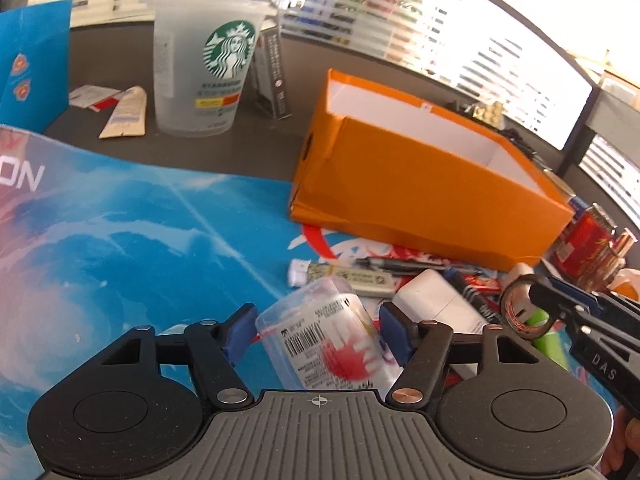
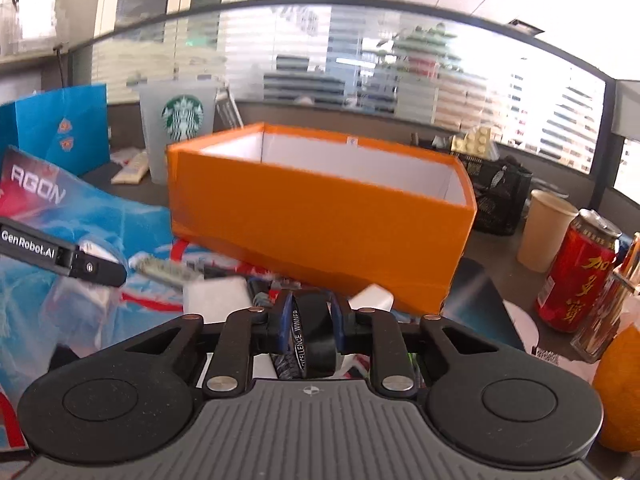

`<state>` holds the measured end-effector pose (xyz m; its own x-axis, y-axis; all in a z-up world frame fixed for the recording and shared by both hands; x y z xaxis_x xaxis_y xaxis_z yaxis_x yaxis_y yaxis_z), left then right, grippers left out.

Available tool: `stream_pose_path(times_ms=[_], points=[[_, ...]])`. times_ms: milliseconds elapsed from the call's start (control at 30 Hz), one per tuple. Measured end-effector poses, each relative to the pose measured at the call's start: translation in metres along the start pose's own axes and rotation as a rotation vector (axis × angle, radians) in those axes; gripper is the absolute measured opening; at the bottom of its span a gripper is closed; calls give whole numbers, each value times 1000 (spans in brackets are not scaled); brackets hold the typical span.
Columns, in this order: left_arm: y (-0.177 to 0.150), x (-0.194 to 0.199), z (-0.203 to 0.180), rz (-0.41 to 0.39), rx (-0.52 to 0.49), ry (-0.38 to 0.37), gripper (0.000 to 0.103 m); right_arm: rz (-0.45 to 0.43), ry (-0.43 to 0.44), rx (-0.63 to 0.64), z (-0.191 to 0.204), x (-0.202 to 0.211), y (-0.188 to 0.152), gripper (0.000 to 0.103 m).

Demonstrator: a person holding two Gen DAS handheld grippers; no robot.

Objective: Organize rigid objects
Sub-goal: 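Grasp the clear heart-lid jar with left tool while right tool grasps black tape roll, then carry the jar and tape roll up over the orange box with both tools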

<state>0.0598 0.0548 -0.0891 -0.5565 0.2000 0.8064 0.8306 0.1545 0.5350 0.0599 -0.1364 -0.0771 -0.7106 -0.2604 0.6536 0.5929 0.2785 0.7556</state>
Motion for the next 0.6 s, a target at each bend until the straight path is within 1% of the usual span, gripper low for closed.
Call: stream_pose_path(times_ms=[67,133,167,233,333,400,433,467,500,533,600], points=[[2,2,-3,-7,-30,13,65,-14,2,-2,-2,6,4,14],[-1,-2,-6,11,-47,14,65,2,2,2,-2,6,5,14],[-4,-6,-8,39,-49,-9,64,10,3,4,-2,4,4,14],[-11,-10,-12,67,-46,-44,64,15,-5,12,0,2,0,14],[-17,-9,-23,58,-93,-46,64,24,-7,20,3,2,-4,14],[-20,-10,-29,77,-117,-73,64,41,-22,48,5,-2,-7,14],[-22,-11,-31,94,-107,-96,66,59,-25,66,7,-5,-9,14],[-24,-13,-30,116,-87,-107,69,55,-19,65,7,-7,-10,14],[-25,-14,-30,129,-77,-116,68,63,-13,55,6,-9,-11,15],[-26,-13,-31,126,-86,-106,70,75,-12,45,5,-10,-12,15],[-31,-10,-33,142,-108,-87,86,99,-18,46,3,-14,-15,15]])
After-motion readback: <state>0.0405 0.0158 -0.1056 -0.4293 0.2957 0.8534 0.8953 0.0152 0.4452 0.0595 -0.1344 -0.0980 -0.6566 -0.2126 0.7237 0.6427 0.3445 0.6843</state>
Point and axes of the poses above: each gripper's, at about its wrist camera, not at the fingertips, and x roughly against the way its jaws point, z to its left, y to its top, the point moved 9 cm from there along -x, roughly the way its jaws point, and after that the axes turned 15 degrees about z, right-handed, at the moved point
